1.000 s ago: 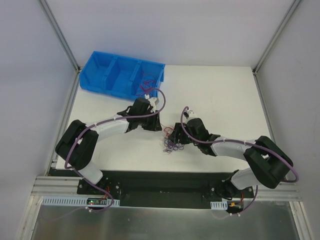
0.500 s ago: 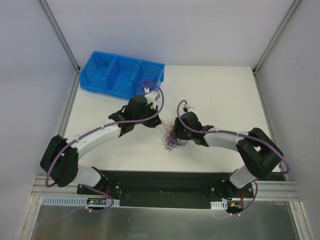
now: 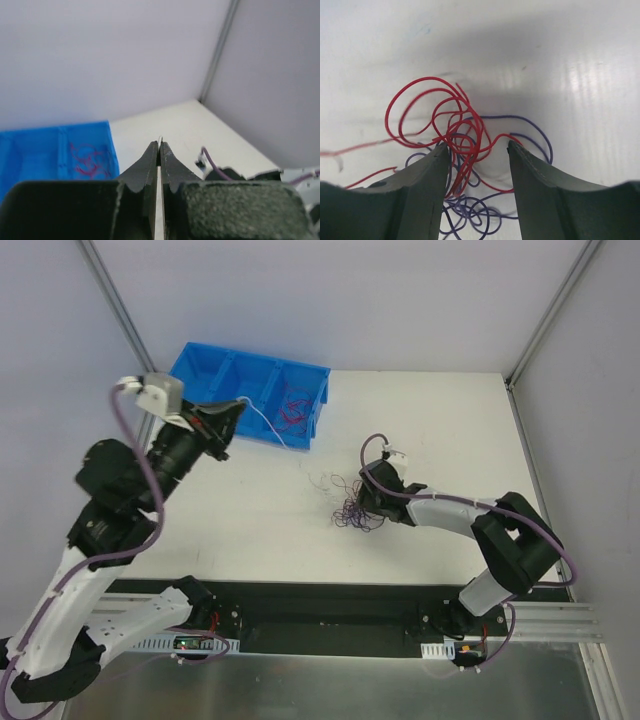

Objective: Untangle the cables

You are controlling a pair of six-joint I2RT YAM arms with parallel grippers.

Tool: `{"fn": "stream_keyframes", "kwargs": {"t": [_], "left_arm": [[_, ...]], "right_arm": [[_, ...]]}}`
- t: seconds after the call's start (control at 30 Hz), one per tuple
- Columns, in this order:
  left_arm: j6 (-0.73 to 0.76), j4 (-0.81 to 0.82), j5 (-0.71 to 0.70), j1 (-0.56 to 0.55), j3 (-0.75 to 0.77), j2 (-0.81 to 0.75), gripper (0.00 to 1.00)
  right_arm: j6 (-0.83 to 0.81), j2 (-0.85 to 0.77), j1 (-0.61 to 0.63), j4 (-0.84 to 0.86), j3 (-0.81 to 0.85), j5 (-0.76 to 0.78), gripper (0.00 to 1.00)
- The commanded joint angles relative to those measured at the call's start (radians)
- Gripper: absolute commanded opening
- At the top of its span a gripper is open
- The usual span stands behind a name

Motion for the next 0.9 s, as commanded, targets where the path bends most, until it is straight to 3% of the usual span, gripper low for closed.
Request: {"fn": "stream_keyframes", "kwargs": {"t": [0.0,0.13,0.27,0.57,0.67,0.87], "left_arm": [[0.112,-0.091,-0.255,-0.008,0.254,0.01,0.0],[0.226,-0.139,-0.39,-0.008,0.502,0.088,0.0],[0.258,-0.187,-0.374,-0.008,0.618,0.128,0.0],[0.077,-0.237,-0.207,-0.008,0.376,0.1,0.0],[0.053,-0.237,-0.218,-0.008,0.302,0.09,0.0],[-0.058,-0.237,-0.114,-0.008,0.158,0.08,0.0]], "right_arm": [[0.081,0.008,-0.085,-0.133,0.029,0.057,0.53],[0.169,0.001,-0.133,-0.157,0.02,0.109,0.52],[0.217,-0.025,-0.17,-0.162,0.0,0.141,0.52],[0.246,-0.159,-0.184,-0.101,-0.115,0.204,0.52],[0.26,-0.219,-0.195,-0.098,-0.15,0.247,0.52],[0.102,-0.349,-0.155,-0.035,-0.184,0.32,0.52]]}}
